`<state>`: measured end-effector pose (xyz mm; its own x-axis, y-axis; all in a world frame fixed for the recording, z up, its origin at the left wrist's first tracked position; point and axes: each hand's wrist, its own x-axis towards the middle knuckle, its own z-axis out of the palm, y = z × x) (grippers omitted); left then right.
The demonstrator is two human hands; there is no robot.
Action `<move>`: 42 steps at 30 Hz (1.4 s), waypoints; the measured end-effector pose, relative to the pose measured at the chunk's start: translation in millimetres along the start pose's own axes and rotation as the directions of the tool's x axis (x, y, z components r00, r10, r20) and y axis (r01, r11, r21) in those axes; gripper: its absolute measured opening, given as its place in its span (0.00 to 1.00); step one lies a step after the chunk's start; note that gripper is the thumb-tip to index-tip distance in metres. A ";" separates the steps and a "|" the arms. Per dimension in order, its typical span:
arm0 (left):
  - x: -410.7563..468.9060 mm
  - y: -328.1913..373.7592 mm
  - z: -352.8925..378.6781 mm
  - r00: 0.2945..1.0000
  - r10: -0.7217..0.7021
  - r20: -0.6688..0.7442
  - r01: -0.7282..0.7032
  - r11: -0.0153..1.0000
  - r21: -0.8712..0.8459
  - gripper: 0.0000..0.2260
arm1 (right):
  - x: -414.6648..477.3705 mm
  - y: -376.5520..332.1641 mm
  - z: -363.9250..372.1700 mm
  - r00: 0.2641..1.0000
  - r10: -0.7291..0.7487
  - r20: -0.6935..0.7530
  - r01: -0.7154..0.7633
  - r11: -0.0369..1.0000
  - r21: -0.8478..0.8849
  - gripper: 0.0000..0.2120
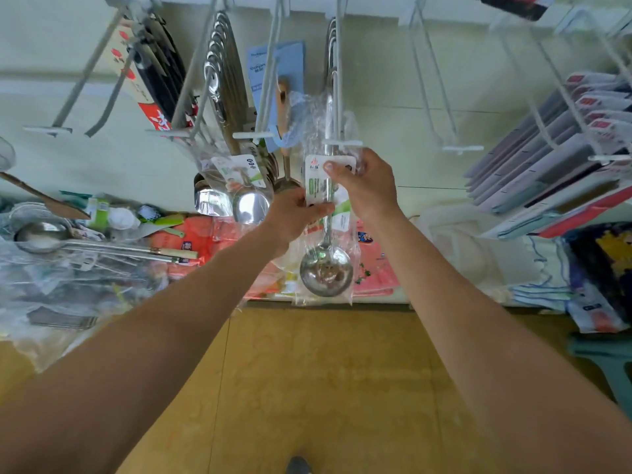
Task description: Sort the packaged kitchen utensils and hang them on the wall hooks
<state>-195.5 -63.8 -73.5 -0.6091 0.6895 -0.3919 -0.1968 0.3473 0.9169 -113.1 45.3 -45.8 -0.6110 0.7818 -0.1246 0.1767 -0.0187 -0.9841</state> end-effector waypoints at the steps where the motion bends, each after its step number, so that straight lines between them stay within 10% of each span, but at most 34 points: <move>1: 8.4 0.4 0.7 1.000 0.008 0.003 -0.008 1.000 -0.001 0.09 | 8.2 0.7 0.4 1.000 -0.015 -0.005 0.015 1.000 -0.013 0.09; 21: 91.3 0.8 5.7 0.990 0.084 -0.115 -0.092 0.994 -0.065 0.05 | 83.5 20.8 17.6 0.984 -0.124 -0.124 0.112 0.988 -0.103 0.11; 42: 47.5 -18.5 -39.2 0.988 0.084 -0.133 -0.086 0.996 -0.009 0.28 | 26.8 35.7 14.4 0.990 -0.010 -0.142 -0.017 0.982 -0.186 0.28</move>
<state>-250.9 -62.4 -106.1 -0.7203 0.6254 -0.3001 -0.1504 0.2814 0.9477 -134.3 56.5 -86.1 -0.4967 0.8627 -0.0954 0.3277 0.0846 -0.9410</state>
